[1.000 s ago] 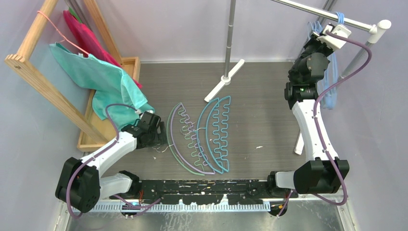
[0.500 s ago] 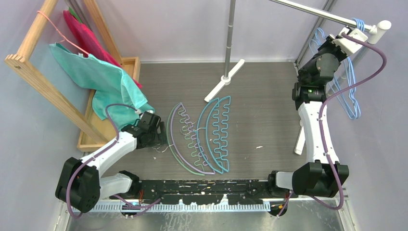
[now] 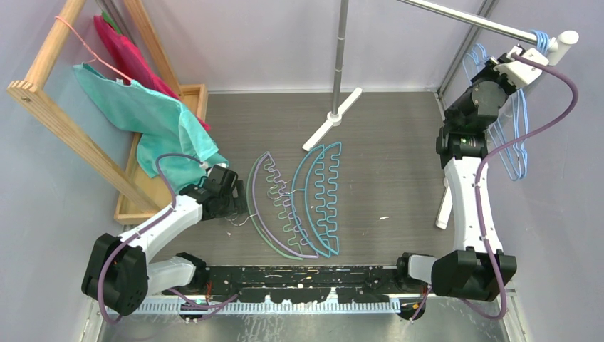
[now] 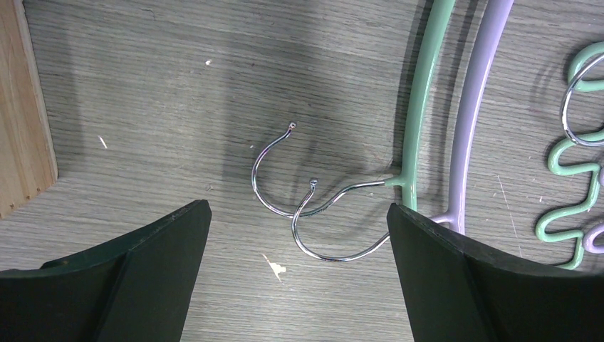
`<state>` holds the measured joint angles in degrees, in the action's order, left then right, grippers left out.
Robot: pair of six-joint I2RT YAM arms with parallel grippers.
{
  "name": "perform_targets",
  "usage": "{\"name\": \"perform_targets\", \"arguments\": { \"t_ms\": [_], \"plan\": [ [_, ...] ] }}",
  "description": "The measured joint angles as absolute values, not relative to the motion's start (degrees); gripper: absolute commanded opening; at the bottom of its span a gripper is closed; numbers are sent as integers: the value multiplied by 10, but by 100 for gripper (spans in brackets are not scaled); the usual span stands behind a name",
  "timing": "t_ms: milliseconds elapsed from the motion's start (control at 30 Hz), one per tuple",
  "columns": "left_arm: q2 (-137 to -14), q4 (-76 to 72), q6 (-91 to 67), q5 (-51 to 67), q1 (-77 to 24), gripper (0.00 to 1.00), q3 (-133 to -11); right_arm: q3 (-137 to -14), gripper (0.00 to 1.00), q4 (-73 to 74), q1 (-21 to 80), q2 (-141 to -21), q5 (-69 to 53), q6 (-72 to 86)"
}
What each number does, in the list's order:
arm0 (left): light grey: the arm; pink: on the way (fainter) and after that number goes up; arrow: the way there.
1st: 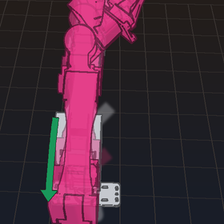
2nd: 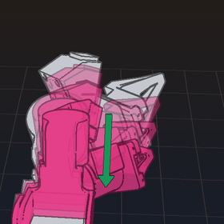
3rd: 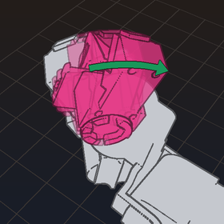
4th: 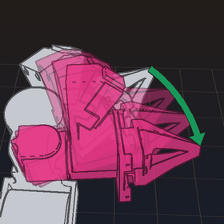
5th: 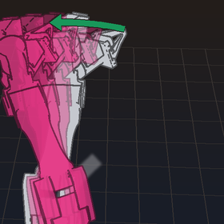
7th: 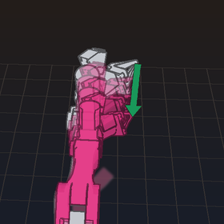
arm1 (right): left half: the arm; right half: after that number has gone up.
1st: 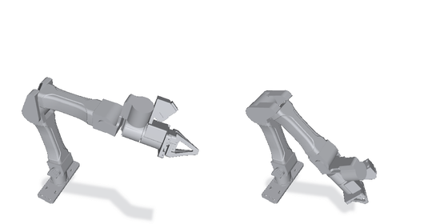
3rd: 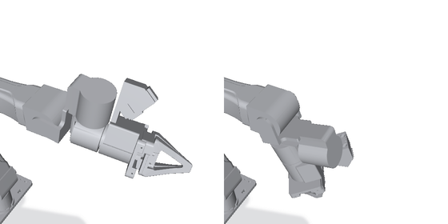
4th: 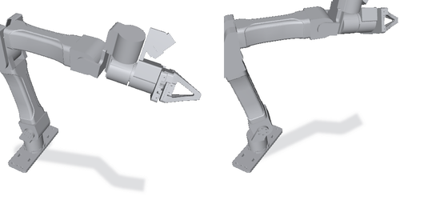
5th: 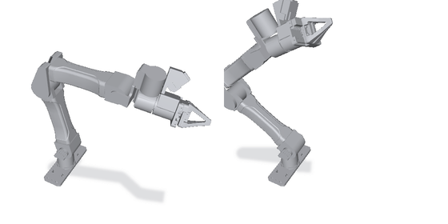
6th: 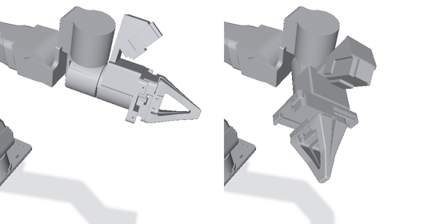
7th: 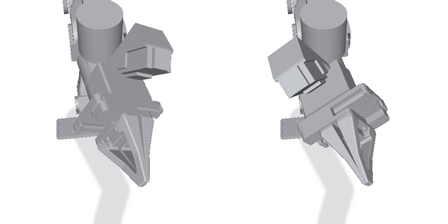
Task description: Organize the hangers
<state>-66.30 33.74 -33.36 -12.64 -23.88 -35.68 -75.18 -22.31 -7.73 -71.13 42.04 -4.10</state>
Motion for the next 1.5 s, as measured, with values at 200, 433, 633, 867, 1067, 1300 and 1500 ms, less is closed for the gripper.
{"name": "perform_targets", "arguments": {
  "t_ms": [200, 433, 633, 867, 1067, 1300, 1500],
  "plan": [
    [-657, 337, -334, -126, -239, 98, -357, -738, 48, -204, -77, -671, 352, -18],
    [-652, 337, -334, -127, -239, 98, -357, -736, 72, -157, -78, -646, 248, 13],
    [-652, 337, -334, -127, -239, 98, -357, -737, 95, -107, -60, -641, 185, 35],
    [-652, 337, -334, -127, -239, 98, -357, -737, 99, -59, 79, -641, 184, 11],
    [-652, 337, -334, -127, -239, 98, -357, -721, 97, -28, 230, -645, 200, 4],
    [-651, 337, -334, -128, -239, 98, -357, -603, 88, 6, 387, -686, 227, 36],
    [-645, 337, -334, -128, -239, 98, -357, -539, 82, 63, 509, -784, 218, 80]
  ]
}}
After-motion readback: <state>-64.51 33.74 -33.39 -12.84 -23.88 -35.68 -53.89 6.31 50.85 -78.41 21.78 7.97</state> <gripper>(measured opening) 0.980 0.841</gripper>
